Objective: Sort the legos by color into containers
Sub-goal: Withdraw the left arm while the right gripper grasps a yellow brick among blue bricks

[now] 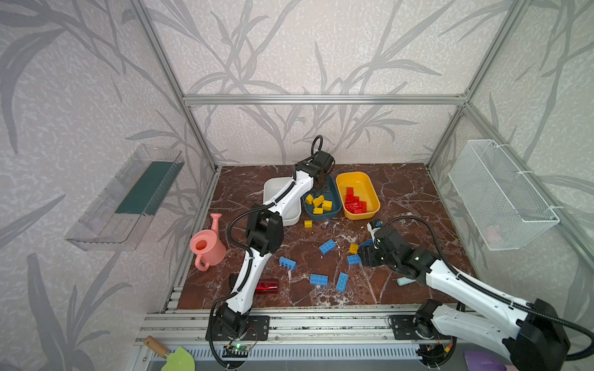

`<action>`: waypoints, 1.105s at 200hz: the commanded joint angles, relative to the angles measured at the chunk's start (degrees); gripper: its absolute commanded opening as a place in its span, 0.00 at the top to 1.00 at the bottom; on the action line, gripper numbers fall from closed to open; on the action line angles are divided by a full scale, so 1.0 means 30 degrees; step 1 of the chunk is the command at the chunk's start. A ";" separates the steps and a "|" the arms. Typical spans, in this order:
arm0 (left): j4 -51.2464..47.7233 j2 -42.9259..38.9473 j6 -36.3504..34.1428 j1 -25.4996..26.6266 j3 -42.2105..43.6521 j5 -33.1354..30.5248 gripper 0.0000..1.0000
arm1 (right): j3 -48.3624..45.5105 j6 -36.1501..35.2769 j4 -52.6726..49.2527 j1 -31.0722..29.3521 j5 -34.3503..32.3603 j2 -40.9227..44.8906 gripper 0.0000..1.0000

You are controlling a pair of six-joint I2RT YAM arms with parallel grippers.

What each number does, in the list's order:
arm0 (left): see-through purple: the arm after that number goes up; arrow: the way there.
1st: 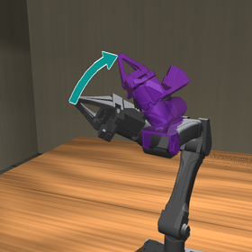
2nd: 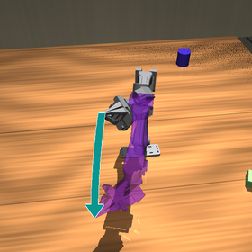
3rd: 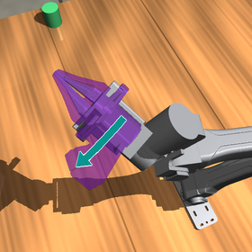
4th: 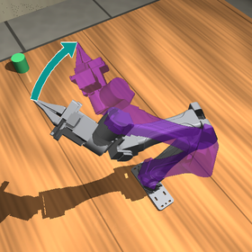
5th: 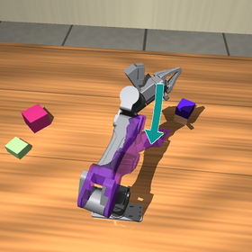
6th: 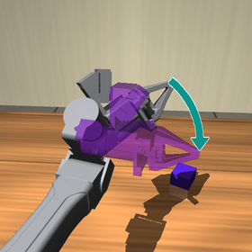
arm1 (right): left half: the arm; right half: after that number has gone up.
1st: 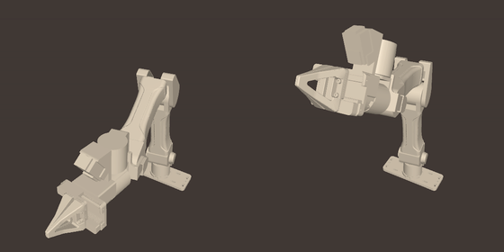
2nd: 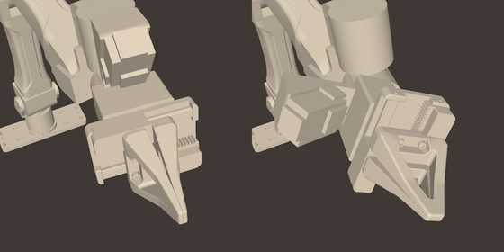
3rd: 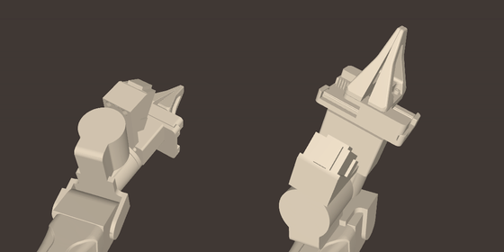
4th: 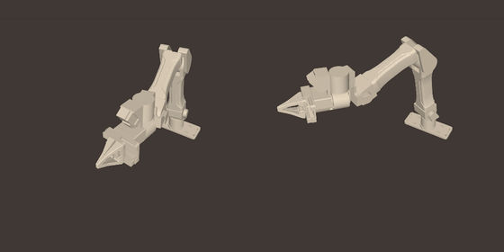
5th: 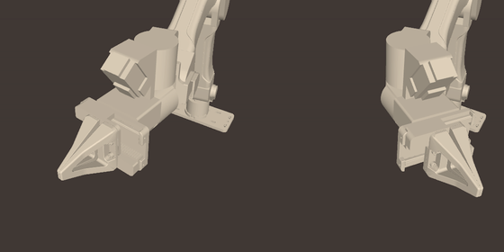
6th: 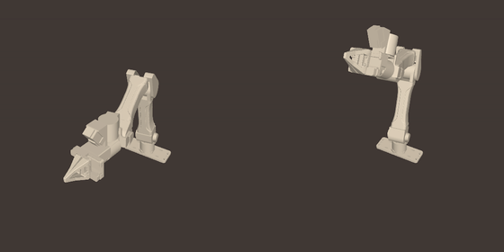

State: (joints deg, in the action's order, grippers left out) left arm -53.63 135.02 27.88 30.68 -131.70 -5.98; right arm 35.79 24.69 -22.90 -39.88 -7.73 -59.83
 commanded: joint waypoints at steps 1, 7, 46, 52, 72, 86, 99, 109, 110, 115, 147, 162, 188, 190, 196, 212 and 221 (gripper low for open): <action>0.0268 -0.2883 0.0093 -0.0059 0.1356 -0.0407 0.40 | 0.1031 0.0696 -0.0993 -0.0596 -0.1263 -0.0561 0.19; 0.0589 -0.3574 0.0215 -0.0039 0.1985 -0.0390 0.40 | 0.1172 0.0813 -0.1065 -0.0753 -0.1374 -0.0662 0.19; 0.3562 -0.9487 0.1202 0.0100 0.8107 -0.0242 0.40 | 0.2224 0.1423 -0.1516 -0.1208 -0.1978 -0.1246 0.21; 0.3977 -1.0440 0.1340 0.0146 0.9135 -0.0253 0.40 | 0.2397 0.1439 -0.1583 -0.1266 -0.2037 -0.1343 0.21; 0.4974 -1.3520 0.1754 0.0282 1.2775 -0.0446 0.40 | 0.2909 0.1402 -0.1698 -0.1326 -0.2069 -0.1678 0.24; 0.5718 -1.5674 0.2159 0.0287 1.5540 -0.0400 0.40 | 0.3262 0.1541 -0.1747 -0.1315 -0.2228 -0.2041 0.25; 0.6294 -1.7477 0.2389 0.0295 1.7902 -0.0121 0.40 | 0.3568 0.1691 -0.1657 -0.1299 -0.2211 -0.2616 0.26; 0.6412 -1.8704 0.2588 0.0305 1.9444 -0.0057 0.40 | 0.3832 0.1888 -0.1573 -0.1309 -0.2180 -0.3251 0.27; 0.6416 -1.8833 0.2624 0.0313 1.9587 -0.0072 0.40 | 0.3846 0.1912 -0.1541 -0.1303 -0.2161 -0.3343 0.27; 0.6390 -1.9402 0.2729 0.0295 2.0247 -0.0139 0.40 | 0.3985 0.2072 -0.1474 -0.1301 -0.2114 -0.3710 0.27; 0.6027 -2.2599 0.3224 0.0322 2.4127 -0.0247 0.40 | 0.4037 0.3489 0.0033 -0.1312 -0.1267 -0.5712 0.26; 0.5981 -2.3774 0.3468 0.0346 2.5624 -0.0132 0.40 | 0.3749 0.4245 0.0942 -0.1307 -0.1164 -0.6485 0.26; 0.6082 -2.5174 0.3998 0.0369 2.7734 0.0143 0.40 | 0.3744 0.5047 0.1430 -0.1297 -0.1568 -0.7816 0.28; 0.6087 -2.5268 0.4027 0.0363 2.7868 0.0182 0.40 | 0.3744 0.5065 0.1460 -0.1297 -0.1581 -0.7870 0.28; 0.6100 -2.5438 0.4115 0.0377 2.8226 0.0220 0.40 | 0.3744 0.5154 0.1547 -0.1305 -0.1689 -0.8140 0.29; 0.6181 -2.5826 0.4299 0.0380 2.9015 0.0279 0.40 | 0.3716 0.5355 0.1850 -0.1297 -0.1928 -0.8729 0.31; 0.6268 -2.5947 0.4352 0.0413 2.9388 0.0348 0.40 | 0.3696 0.5417 0.2073 -0.1297 -0.1937 -0.9079 0.32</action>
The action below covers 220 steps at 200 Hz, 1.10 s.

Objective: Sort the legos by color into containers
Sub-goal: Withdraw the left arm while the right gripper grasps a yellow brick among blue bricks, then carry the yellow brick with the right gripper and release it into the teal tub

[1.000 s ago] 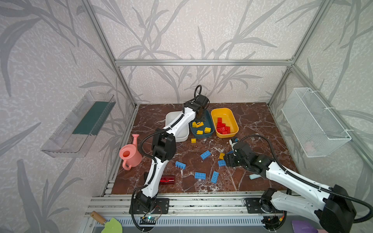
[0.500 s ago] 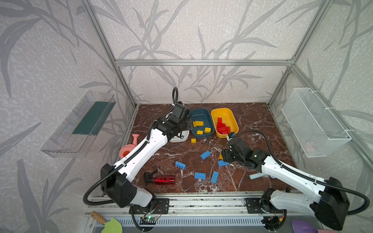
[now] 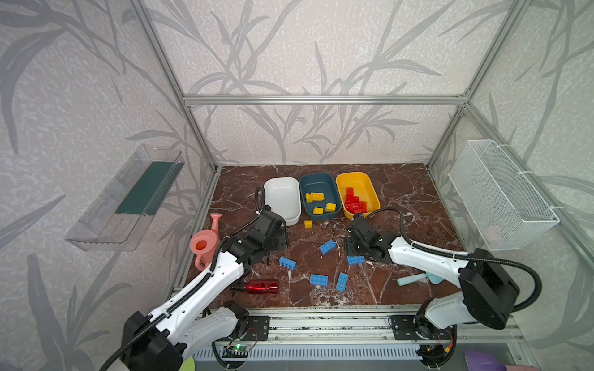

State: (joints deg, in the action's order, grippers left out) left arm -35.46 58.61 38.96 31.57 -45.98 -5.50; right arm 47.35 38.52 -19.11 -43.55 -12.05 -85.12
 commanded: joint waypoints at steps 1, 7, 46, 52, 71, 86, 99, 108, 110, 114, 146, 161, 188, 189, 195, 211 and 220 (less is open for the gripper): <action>0.0231 -0.0485 0.0662 0.0113 0.0848 0.0190 0.40 | -0.0164 0.0823 0.0824 -0.0073 -0.0494 -0.0669 0.32; 0.0254 -0.0541 0.0666 0.0130 0.1049 0.0201 0.40 | -0.0169 0.0861 0.1005 -0.0073 -0.0414 -0.0877 0.33; 0.0473 -0.0554 0.0695 0.0124 0.1728 0.0192 0.40 | 0.0254 0.0928 0.1251 -0.0073 -0.0056 -0.2480 0.36; 0.0471 -0.0552 0.0695 0.0117 0.1762 0.0192 0.40 | 0.0312 0.0914 0.1260 -0.0073 -0.0040 -0.2690 0.36; 0.0562 -0.0523 0.0686 0.0149 0.1831 0.0173 0.40 | 0.0496 0.0856 0.1303 -0.0081 -0.0054 -0.3172 0.37; 0.0646 -0.0466 0.0666 0.0140 0.1883 0.0139 0.40 | 0.0713 0.0662 0.1176 -0.0073 -0.0163 -0.3480 0.40; 0.0710 -0.0433 0.0667 0.0144 0.1931 0.0134 0.40 | 0.0923 0.0466 0.1006 -0.0073 -0.0301 -0.3643 0.45; 0.0734 -0.0378 0.0666 0.0122 0.1944 0.0129 0.40 | 0.1054 0.0323 0.0841 -0.0073 -0.0345 -0.3699 0.48; 0.0736 -0.0377 0.0666 0.0121 0.1938 0.0117 0.40 | 0.1082 0.0294 0.0821 -0.0073 -0.0347 -0.3704 0.49; 0.0752 -0.0334 0.0666 0.0131 0.1959 0.0083 0.40 | 0.1103 0.0208 0.0773 -0.0073 -0.0347 -0.3721 0.53; 0.1014 -0.0146 0.0753 0.0166 0.1940 0.0206 0.40 | 0.1337 -0.0332 0.0304 -0.0073 -0.0347 -0.3257 0.66; 0.1176 -0.0008 0.0783 0.0162 0.1935 0.0298 0.40 | 0.1688 -0.0528 -0.0120 -0.0073 -0.0349 -0.2823 0.71; 0.1352 0.0266 0.0812 0.0156 0.1936 0.0422 0.40 | 0.3065 -0.2143 -0.0689 -0.0073 -0.0393 -0.2033 0.74; 0.1328 0.0282 0.0812 0.0177 0.1937 0.0424 0.40 | 0.3133 -0.2160 -0.0660 -0.0073 -0.0414 -0.2020 0.74; 0.1334 0.0306 0.0798 0.0185 0.1963 0.0481 0.40 | 0.3507 -0.2582 -0.0515 -0.0073 -0.0436 -0.1954 0.74; 0.1194 0.0266 0.0729 0.0306 0.2105 0.0461 0.40 | 0.5134 -0.3528 -0.0674 0.0065 -0.0142 -0.2209 0.74; 0.1071 0.0236 0.0739 0.0316 0.2240 0.0412 0.40 | 0.6172 -0.3983 -0.0947 0.0138 0.0187 -0.2617 0.74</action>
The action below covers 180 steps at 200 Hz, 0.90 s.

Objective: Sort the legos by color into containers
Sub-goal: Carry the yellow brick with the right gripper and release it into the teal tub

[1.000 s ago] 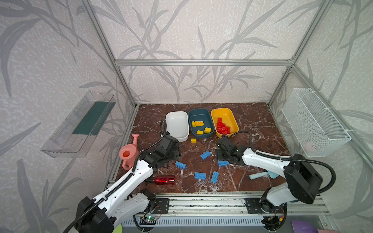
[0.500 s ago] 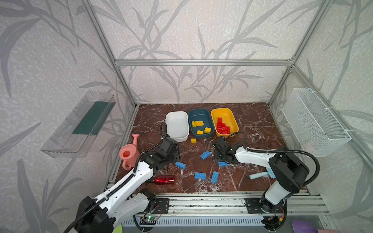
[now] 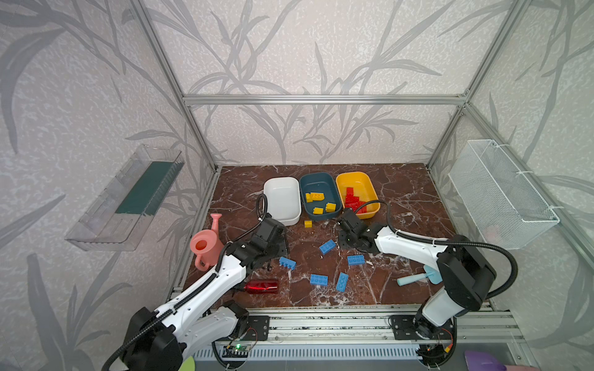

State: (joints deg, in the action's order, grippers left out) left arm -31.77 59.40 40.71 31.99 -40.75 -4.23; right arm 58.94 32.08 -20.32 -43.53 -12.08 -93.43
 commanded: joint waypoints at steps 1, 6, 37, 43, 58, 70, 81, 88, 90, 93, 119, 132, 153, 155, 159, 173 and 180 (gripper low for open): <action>-0.0161 -0.0054 0.0163 0.0207 0.0508 -0.0018 0.40 | 0.2421 -0.1883 -0.0579 0.0142 0.0235 0.0120 0.74; -0.0206 -0.0150 0.0170 0.0222 0.0599 -0.0025 0.40 | 0.3171 -0.2091 -0.0656 0.0222 0.0436 -0.0179 0.74; -0.0315 -0.0601 0.0375 0.0307 0.1043 0.0004 0.40 | 0.6480 -0.3192 -0.0289 0.0492 0.1769 -0.2157 0.74; -0.0335 -0.0635 0.0404 0.0320 0.1066 0.0004 0.40 | 0.7189 -0.3340 -0.0292 0.0570 0.1848 -0.2623 0.74; -0.0563 -0.0677 0.0434 0.0392 0.1053 -0.0011 0.40 | 0.9044 -0.3484 -0.0547 0.0858 0.2360 -0.4070 0.74; -0.0727 -0.0722 0.0464 0.0459 0.1067 -0.0050 0.40 | 1.0503 -0.3590 -0.0814 0.1083 0.2593 -0.5239 0.74; -0.0795 -0.0849 0.0492 0.0540 0.1116 -0.0075 0.40 | 1.1563 -0.3658 -0.0906 0.1332 0.2817 -0.6167 0.74; -0.0852 -0.0915 0.0511 0.0550 0.1133 -0.0086 0.40 | 1.2124 -0.3728 -0.0875 0.1503 0.2910 -0.6746 0.74; -0.0847 -0.0927 0.0520 0.0578 0.1133 -0.0085 0.40 | 1.2254 -0.3743 -0.0875 0.1538 0.2926 -0.6901 0.74; -0.0859 -0.0931 0.0522 0.0586 0.1162 -0.0092 0.40 | 1.2485 -0.3748 -0.0882 0.1616 0.2961 -0.7129 0.74; -0.1037 -0.0921 0.0497 0.0630 0.1156 -0.0202 0.40 | 1.4204 -0.3660 -0.1248 0.2239 0.3473 -0.8963 0.74; -0.1061 -0.0804 0.0435 0.0620 0.1050 -0.0242 0.40 | 1.4754 -0.3646 -0.1352 0.2446 0.3655 -0.9657 0.74; -0.1096 -0.0479 0.0220 0.0672 0.0785 -0.0231 0.40 | 1.5558 -0.3523 -0.1759 0.2706 0.3978 -1.0457 0.70; -0.1121 -0.0438 0.0183 0.0682 0.0724 -0.0231 0.40 | 1.5603 -0.3487 -0.1821 0.2733 0.4028 -1.0510 0.69; -0.1178 -0.0320 0.0128 0.0676 0.0651 -0.0256 0.40 | 1.5742 -0.3445 -0.1935 0.2780 0.4130 -1.0612 0.68; -0.1422 0.0087 -0.0082 0.0833 0.0280 -0.0539 0.40 | 1.5906 -0.3368 -0.2057 0.2913 0.4263 -1.0721 0.65; -0.1531 0.0253 -0.0148 0.0912 0.0121 -0.0624 0.40 | 1.5898 -0.3381 -0.2082 0.2971 0.4234 -1.0665 0.62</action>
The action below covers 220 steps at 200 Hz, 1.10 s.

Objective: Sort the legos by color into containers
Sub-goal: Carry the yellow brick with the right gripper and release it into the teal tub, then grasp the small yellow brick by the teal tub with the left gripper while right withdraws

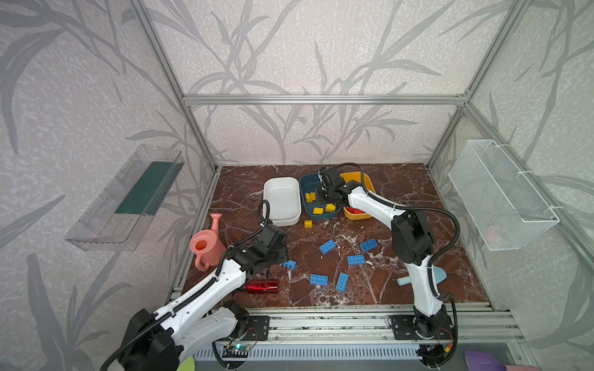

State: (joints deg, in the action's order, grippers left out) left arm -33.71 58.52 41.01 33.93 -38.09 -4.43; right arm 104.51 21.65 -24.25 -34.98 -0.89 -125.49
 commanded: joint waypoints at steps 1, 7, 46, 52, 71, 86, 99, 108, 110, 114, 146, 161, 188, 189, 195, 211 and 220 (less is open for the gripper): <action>-0.0887 0.0567 -0.0252 0.0277 -0.0775 -0.0552 0.40 | 0.0719 0.0086 -0.0767 0.0120 0.0502 0.0038 0.62; -0.0905 0.0668 -0.0281 0.0342 -0.0915 -0.0623 0.40 | 0.0669 0.0079 -0.0780 0.0160 0.0471 0.0131 0.58; -0.0668 0.1389 -0.0283 0.0599 -0.1734 -0.0823 0.40 | -0.0303 -0.0097 -0.0556 0.0432 0.0572 0.1704 0.33; -0.0560 0.1593 -0.0281 0.0613 -0.1870 -0.0862 0.40 | -0.0809 -0.0123 -0.0239 0.0445 0.0613 0.2164 0.30; -0.0135 0.2453 -0.0244 0.0614 -0.2350 -0.0868 0.40 | -0.2748 -0.0227 0.0500 0.0472 0.0735 0.4235 0.26; 0.0415 0.3364 -0.0195 0.0620 -0.2715 -0.0803 0.40 | -0.4797 -0.0302 0.1113 0.0484 0.0685 0.6265 0.25; 0.0875 0.4327 -0.0173 0.0640 -0.3213 -0.0811 0.40 | -0.6979 -0.0274 0.1866 0.0477 0.0521 0.8120 0.24; 0.1167 0.5127 -0.0222 0.0642 -0.3674 -0.0815 0.40 | -0.8548 -0.0240 0.2348 0.0498 0.0411 0.9443 0.23; 0.1242 0.5321 -0.0224 0.0642 -0.3724 -0.0811 0.40 | -0.8884 -0.0243 0.2431 0.0520 0.0390 0.9864 0.23; 0.1389 0.5674 -0.0224 0.0671 -0.3957 -0.0795 0.40 | -0.9561 -0.0202 0.2574 0.0500 0.0303 1.0411 0.22; 0.2231 0.8305 -0.0819 0.0706 -0.5755 -0.0777 0.40 | -1.5288 0.0555 0.4067 0.0627 0.0329 1.5180 0.21; 0.2476 0.9492 -0.1056 0.0729 -0.6580 -0.0957 0.39 | -1.7842 0.0750 0.4696 0.0618 0.0353 1.7351 0.19; 0.2793 1.1818 -0.1293 0.0727 -0.8252 -0.0797 0.39 | -2.1027 0.0810 0.4517 0.0595 -0.0280 2.0601 0.18; 0.2797 1.1903 -0.1301 0.0714 -0.8311 -0.0789 0.39 | -2.1120 0.0811 0.4498 0.0591 -0.0300 2.0654 0.18; 0.2819 1.2323 -0.1301 0.0712 -0.8689 -0.0736 0.39 | -2.1703 0.0813 0.4427 0.0601 -0.0471 2.1265 0.18; 0.2970 1.3429 -0.1253 0.0715 -0.9449 -0.0649 0.39 | -2.2931 0.0884 0.4169 0.0597 -0.0663 2.2635 0.18; 0.3085 1.3942 -0.1250 0.0705 -0.9810 -0.0663 0.39 | -2.3397 0.0952 0.3949 0.0575 -0.0709 2.3219 0.18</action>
State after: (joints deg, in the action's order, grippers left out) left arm -25.32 97.01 37.98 35.94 -64.47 -5.96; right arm 37.32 23.66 -12.36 -33.28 -1.21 -60.64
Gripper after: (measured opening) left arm 0.608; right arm 0.823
